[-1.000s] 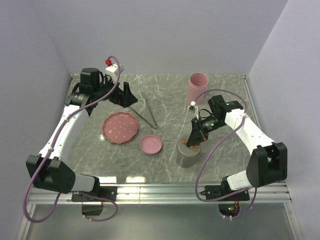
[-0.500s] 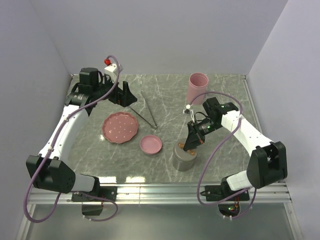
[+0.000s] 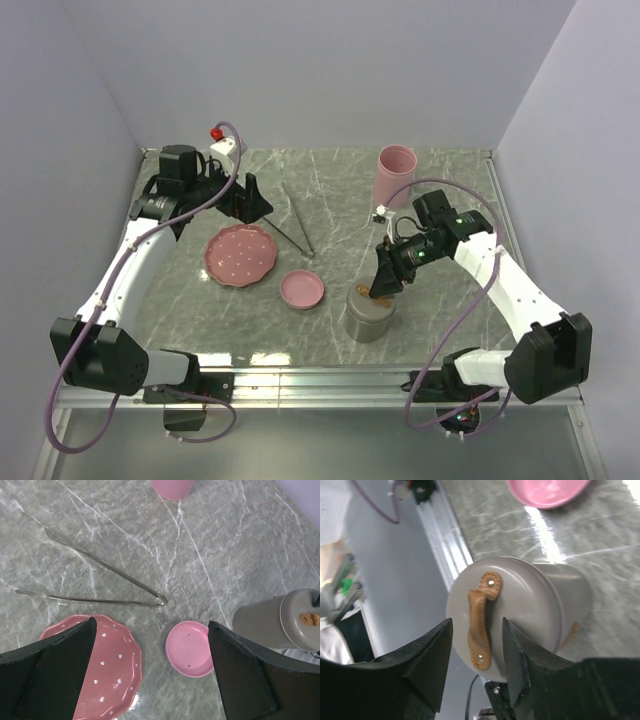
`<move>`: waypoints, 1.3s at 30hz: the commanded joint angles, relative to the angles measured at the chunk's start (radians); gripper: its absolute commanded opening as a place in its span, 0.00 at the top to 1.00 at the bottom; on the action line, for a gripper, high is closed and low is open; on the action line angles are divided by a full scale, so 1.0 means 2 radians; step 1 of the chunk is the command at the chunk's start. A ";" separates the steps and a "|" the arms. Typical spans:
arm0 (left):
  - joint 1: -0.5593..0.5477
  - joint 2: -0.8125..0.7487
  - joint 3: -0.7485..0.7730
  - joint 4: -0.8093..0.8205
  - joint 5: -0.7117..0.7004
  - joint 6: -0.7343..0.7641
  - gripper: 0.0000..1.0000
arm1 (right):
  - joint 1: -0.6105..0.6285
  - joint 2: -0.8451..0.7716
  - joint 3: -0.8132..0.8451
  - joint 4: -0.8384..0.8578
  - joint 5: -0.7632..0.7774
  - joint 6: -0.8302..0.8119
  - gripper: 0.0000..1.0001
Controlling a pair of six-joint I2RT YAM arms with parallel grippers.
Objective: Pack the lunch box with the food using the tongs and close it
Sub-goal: Move the lunch box, then pick up the lid of the lunch box with the left arm
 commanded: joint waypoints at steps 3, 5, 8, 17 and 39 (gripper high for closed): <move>0.002 -0.025 -0.015 -0.001 0.021 0.062 0.01 | 0.001 -0.026 0.013 0.038 0.114 0.025 0.42; 0.002 -0.028 -0.027 -0.016 0.020 0.104 0.01 | -0.001 -0.041 0.020 0.056 0.129 0.041 0.36; 0.001 -0.015 -0.026 -0.074 0.034 0.188 0.04 | -0.009 -0.050 0.039 0.066 0.125 0.048 0.27; -0.072 -0.008 -0.057 -0.217 0.063 0.528 0.10 | -0.094 -0.045 0.088 0.087 0.059 0.074 0.18; -0.259 0.186 -0.070 -0.202 -0.045 0.627 0.37 | -0.253 -0.090 0.094 0.178 0.129 0.170 0.00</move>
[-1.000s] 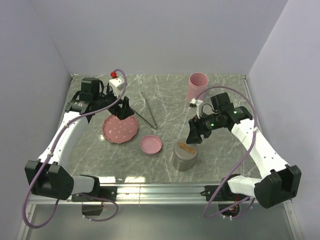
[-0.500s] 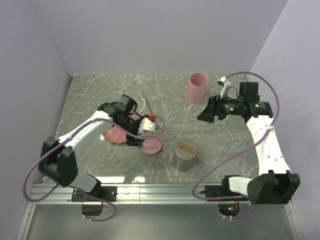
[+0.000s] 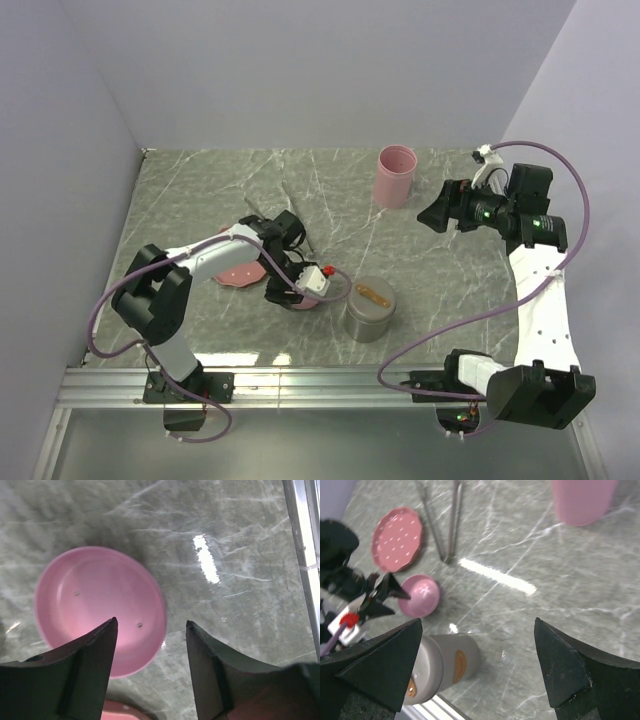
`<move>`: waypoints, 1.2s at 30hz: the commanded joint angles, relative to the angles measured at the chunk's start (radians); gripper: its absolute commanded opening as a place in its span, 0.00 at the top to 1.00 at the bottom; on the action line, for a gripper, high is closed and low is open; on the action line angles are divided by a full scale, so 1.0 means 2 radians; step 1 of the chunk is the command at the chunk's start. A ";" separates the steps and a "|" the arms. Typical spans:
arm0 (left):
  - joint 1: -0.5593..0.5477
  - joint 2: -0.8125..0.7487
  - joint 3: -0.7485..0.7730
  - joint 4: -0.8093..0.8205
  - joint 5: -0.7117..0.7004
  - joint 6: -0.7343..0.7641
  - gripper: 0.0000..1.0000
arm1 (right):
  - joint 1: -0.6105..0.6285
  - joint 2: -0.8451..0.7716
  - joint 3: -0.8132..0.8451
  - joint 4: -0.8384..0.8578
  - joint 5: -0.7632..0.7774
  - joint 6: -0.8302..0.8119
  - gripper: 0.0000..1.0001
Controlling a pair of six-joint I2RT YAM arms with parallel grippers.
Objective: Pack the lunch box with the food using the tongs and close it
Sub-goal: Pick up the lid of the lunch box with the left arm
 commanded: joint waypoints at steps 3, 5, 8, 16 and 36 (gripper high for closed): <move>-0.014 0.010 -0.021 0.020 -0.009 0.018 0.42 | -0.008 -0.011 0.020 0.042 0.056 0.031 0.00; -0.015 0.015 -0.020 0.017 -0.009 0.022 0.45 | -0.010 -0.008 0.024 0.046 0.062 0.039 0.00; -0.015 0.020 -0.021 0.020 -0.011 0.017 0.51 | -0.019 -0.001 0.026 0.050 0.044 0.040 0.00; -0.018 0.000 -0.042 0.060 -0.021 -0.002 0.76 | -0.047 0.010 0.020 0.083 0.001 0.107 0.00; 0.102 -0.171 0.047 0.155 0.293 -0.396 1.00 | -0.095 0.024 -0.062 0.353 -0.141 0.354 0.01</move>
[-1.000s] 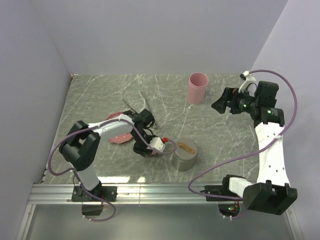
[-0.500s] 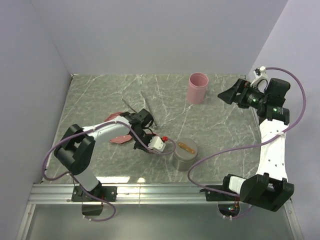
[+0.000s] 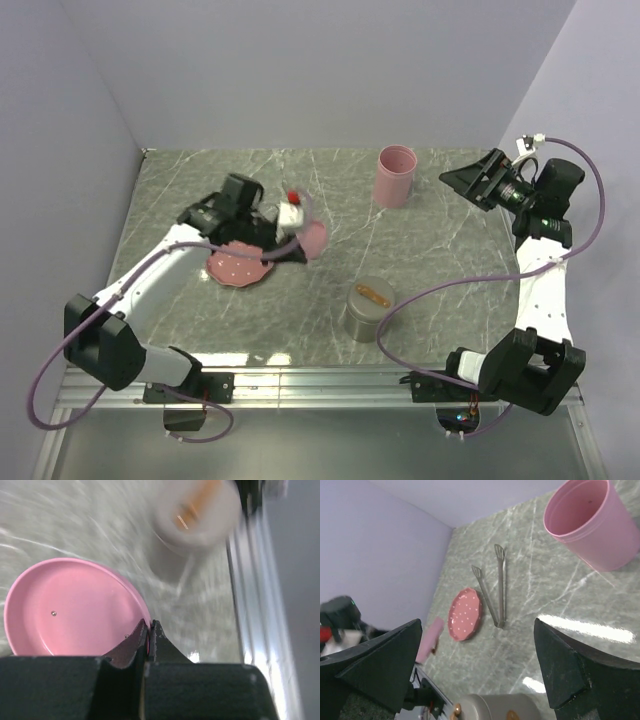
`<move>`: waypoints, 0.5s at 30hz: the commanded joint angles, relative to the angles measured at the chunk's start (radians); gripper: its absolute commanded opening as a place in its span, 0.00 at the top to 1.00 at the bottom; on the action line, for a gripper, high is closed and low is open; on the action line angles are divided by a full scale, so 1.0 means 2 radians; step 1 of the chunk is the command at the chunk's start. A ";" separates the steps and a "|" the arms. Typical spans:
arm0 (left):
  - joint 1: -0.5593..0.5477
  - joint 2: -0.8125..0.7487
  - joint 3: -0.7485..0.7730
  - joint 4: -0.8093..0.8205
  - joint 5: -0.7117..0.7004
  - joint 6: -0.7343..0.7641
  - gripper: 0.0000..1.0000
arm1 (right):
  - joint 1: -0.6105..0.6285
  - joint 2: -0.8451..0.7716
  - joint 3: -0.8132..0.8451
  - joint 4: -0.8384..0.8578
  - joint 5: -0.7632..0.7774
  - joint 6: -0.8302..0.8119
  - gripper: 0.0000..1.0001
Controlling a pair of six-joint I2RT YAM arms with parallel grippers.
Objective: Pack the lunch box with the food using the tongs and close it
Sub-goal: Pick up the lid of the lunch box with the left arm, then pass the lid of the lunch box from the left arm to the right
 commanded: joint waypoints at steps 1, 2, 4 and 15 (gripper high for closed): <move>0.055 -0.018 0.037 0.117 0.145 -0.203 0.99 | 0.011 -0.014 -0.008 0.088 -0.021 0.048 0.01; 0.072 -0.027 0.034 0.165 0.176 -0.249 0.99 | 0.014 -0.012 -0.011 0.095 -0.017 0.053 0.02; 0.079 -0.045 0.013 0.281 0.174 -0.427 1.00 | 0.028 -0.013 -0.018 0.113 -0.013 0.066 0.02; 0.083 -0.155 -0.049 0.591 0.014 -0.531 0.99 | 0.186 0.029 -0.039 0.316 0.052 0.242 0.06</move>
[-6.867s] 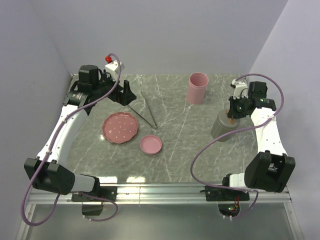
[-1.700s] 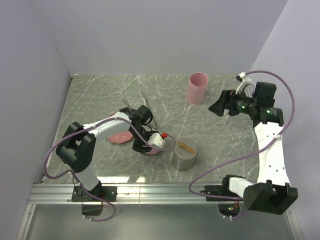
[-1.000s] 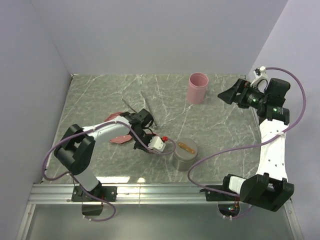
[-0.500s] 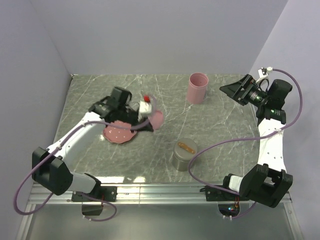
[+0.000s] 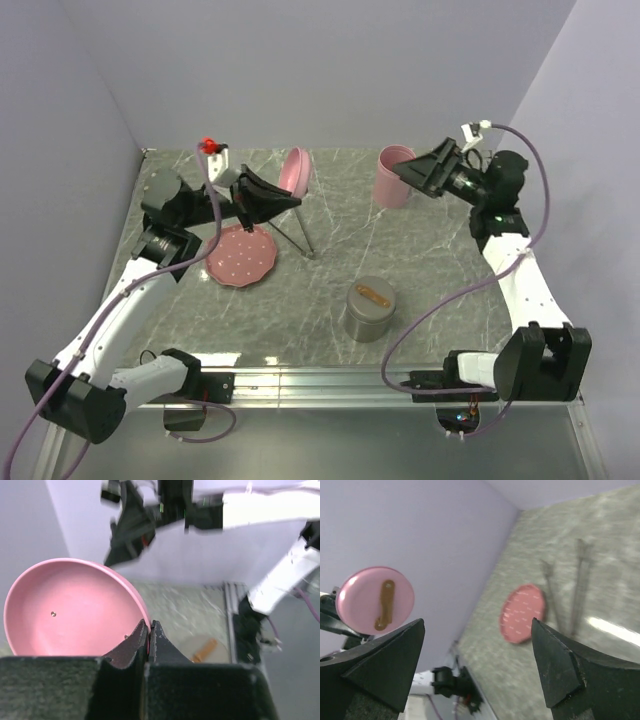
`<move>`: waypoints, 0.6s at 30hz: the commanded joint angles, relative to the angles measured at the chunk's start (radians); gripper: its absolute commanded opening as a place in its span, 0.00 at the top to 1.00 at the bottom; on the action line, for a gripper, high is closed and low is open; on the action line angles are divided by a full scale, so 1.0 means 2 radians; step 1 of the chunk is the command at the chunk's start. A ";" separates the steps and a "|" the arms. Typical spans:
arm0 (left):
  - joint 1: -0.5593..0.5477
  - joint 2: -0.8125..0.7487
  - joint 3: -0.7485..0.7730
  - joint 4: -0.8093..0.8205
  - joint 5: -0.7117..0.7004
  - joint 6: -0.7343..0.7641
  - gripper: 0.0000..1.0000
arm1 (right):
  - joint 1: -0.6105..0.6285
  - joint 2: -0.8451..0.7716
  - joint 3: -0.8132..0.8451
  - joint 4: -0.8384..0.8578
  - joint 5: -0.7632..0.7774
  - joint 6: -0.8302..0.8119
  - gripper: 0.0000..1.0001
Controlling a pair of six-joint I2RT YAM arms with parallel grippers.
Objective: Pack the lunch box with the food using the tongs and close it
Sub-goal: Pass the lid of the lunch box from the left arm to the right
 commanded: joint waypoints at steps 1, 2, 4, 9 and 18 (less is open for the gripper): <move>0.000 -0.022 -0.001 0.116 -0.056 -0.030 1.00 | 0.058 0.027 0.002 0.155 0.031 0.105 0.07; 0.000 -0.024 -0.004 0.131 -0.079 -0.034 0.99 | 0.071 0.050 0.005 0.183 0.033 0.149 0.10; 0.001 -0.025 -0.005 0.161 -0.098 -0.048 0.99 | 0.107 0.078 0.030 0.255 0.035 0.197 0.11; 0.015 -0.013 -0.003 0.205 -0.148 -0.132 0.99 | 0.163 0.149 0.087 0.371 0.059 0.334 0.21; 0.018 0.011 -0.008 0.258 -0.145 -0.182 1.00 | 0.258 0.189 0.139 0.423 0.085 0.404 0.24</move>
